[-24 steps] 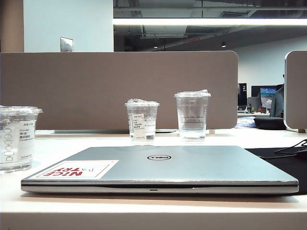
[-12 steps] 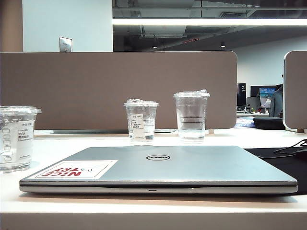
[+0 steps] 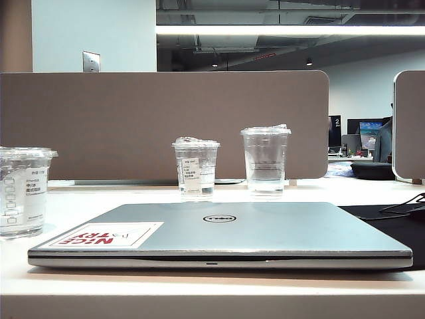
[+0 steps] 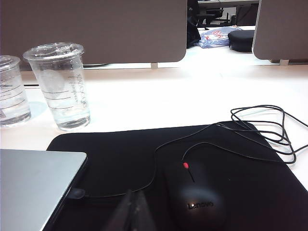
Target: Pick up the coffee cup on the left and place it on the left side of the laptop.
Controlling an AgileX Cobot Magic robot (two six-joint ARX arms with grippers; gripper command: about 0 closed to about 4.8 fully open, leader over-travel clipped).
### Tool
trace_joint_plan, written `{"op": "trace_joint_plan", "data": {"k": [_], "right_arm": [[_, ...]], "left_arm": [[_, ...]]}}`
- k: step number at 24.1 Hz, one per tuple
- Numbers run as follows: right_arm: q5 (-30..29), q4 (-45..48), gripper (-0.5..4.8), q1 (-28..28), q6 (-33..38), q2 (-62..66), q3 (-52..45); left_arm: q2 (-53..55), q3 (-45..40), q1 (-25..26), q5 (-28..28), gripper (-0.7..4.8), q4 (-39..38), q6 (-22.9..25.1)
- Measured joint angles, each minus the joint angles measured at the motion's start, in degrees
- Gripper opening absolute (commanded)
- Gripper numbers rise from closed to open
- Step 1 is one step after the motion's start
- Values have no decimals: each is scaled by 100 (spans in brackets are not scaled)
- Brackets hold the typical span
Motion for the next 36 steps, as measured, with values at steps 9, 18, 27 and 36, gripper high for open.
{"op": "trace_joint_plan", "data": {"k": [9,18,27,36], "right_arm": [[0,0,-4,2,0,0,0],[0,0,-4,2,0,0,0],[0,0,-4,17,0,0,0],[0,0,-4,20,0,0,0]], "left_arm": [[2,-127,0,-164,-5,494,555],[2,-127,0,-162,-5,667,675],[2,-127,0,-162,-5,667,675],[2,-127,0,-162,-5,664,675]]}}
